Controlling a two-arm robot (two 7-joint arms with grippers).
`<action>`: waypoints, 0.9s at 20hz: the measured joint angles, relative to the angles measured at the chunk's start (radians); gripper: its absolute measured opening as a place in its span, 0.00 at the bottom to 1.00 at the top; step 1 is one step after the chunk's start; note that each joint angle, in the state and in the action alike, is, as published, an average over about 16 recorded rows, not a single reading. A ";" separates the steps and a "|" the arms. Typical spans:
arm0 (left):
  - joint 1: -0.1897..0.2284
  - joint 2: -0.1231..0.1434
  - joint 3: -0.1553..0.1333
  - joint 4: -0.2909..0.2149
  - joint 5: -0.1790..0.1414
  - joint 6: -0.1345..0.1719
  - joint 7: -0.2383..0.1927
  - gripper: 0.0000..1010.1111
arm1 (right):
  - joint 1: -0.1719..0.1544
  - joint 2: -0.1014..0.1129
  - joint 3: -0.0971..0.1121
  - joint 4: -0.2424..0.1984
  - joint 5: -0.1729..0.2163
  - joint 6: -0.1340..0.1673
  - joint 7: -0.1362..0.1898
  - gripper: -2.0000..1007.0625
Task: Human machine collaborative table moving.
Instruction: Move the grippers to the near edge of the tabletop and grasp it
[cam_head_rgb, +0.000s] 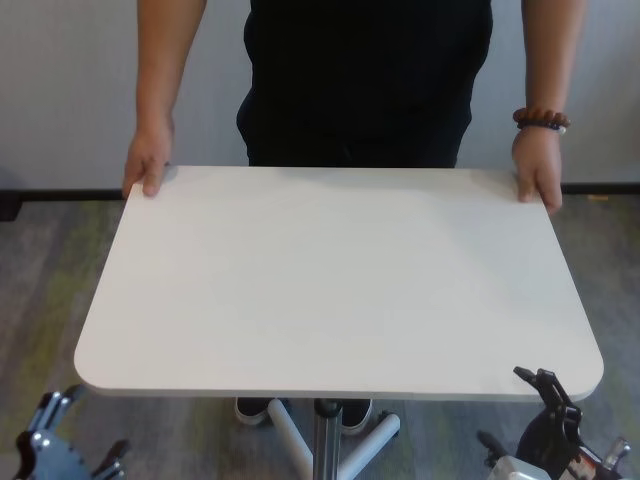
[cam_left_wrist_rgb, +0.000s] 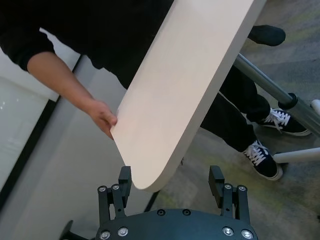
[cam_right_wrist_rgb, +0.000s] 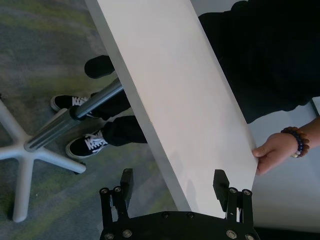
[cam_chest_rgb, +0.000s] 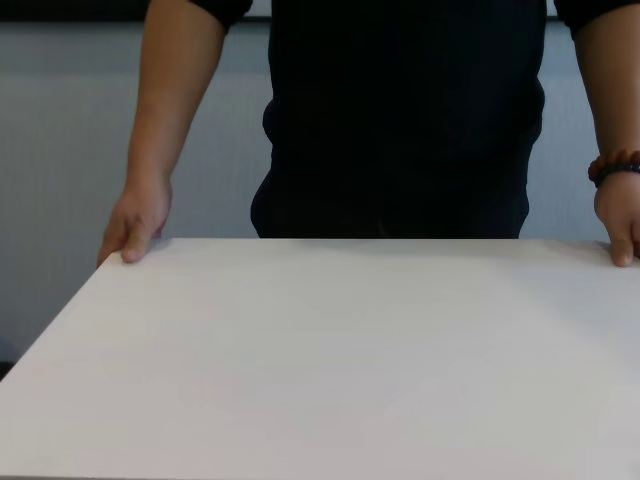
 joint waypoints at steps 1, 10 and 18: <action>-0.007 -0.009 0.005 0.006 0.015 0.003 0.004 0.99 | 0.001 -0.003 -0.002 0.004 -0.012 0.004 -0.004 0.99; -0.072 -0.093 0.045 0.060 0.125 0.020 0.037 0.99 | 0.015 -0.025 -0.010 0.034 -0.103 0.031 -0.025 0.99; -0.114 -0.153 0.068 0.109 0.204 0.025 0.066 0.99 | 0.030 -0.043 -0.016 0.055 -0.168 0.048 -0.021 0.99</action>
